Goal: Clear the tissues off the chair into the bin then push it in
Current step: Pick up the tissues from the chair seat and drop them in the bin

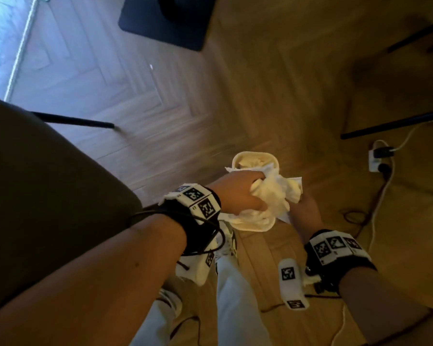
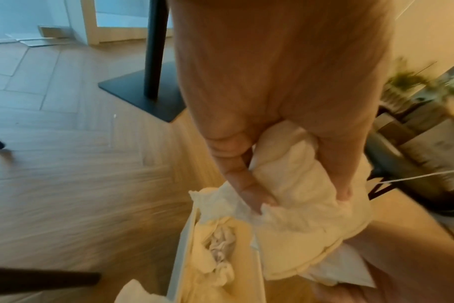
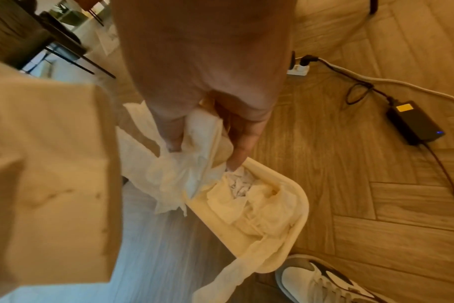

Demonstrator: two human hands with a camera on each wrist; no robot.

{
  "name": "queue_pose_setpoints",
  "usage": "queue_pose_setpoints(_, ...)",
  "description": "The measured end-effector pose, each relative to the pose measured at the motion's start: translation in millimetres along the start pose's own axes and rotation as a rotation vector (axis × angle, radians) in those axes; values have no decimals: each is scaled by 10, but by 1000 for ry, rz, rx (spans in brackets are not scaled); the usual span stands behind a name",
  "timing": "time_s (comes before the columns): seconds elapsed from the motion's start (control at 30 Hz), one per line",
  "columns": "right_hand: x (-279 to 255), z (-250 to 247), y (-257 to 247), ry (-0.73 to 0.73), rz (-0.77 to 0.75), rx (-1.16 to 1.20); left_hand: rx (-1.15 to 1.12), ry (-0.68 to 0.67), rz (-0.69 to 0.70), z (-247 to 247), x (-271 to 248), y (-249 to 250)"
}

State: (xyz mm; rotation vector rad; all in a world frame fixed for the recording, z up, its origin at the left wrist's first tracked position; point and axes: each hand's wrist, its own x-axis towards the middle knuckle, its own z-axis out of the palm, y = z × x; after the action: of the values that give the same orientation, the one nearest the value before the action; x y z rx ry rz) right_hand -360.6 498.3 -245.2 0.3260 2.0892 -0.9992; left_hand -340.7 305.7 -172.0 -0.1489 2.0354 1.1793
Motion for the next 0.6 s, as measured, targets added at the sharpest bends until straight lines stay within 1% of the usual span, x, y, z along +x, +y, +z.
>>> queue_pose_setpoints(0.07, 92, 56, 156, 26, 89, -30, 35, -27, -93, 79, 259, -160)
queue_pose_setpoints(0.13, 204, 126, 242, 69, 149, -25, 103, -50, -202, 182, 532, -342)
queue_pose_setpoints(0.17, 256, 168, 276, 67, 179, -28, 139, -65, -244, 248, 667, -424)
queue_pose_setpoints(0.27, 395, 318, 415, -25, 225, -65, 225, -96, -341, 435, 1036, -619)
queue_pose_setpoints(0.33, 528, 436, 575, -51, 318, -10, 281, -93, -405, 535, 1255, -727)
queue_pose_setpoints(0.4, 620, 517, 705, -79, 409, 13, 319, -57, -453, 615, 1454, -818)
queue_pose_setpoints(0.47, 670, 576, 788, -150, 429, -2, 325, -1, -482, 691, 1586, -868)
queue_pose_setpoints(0.53, 673, 615, 804, -228, 395, -38, 259, 50, -522, 785, 1645, -875)
queue_pose_setpoints(0.6, 660, 645, 812, -287, 352, -80, 197, 37, -520, 858, 1644, -855)
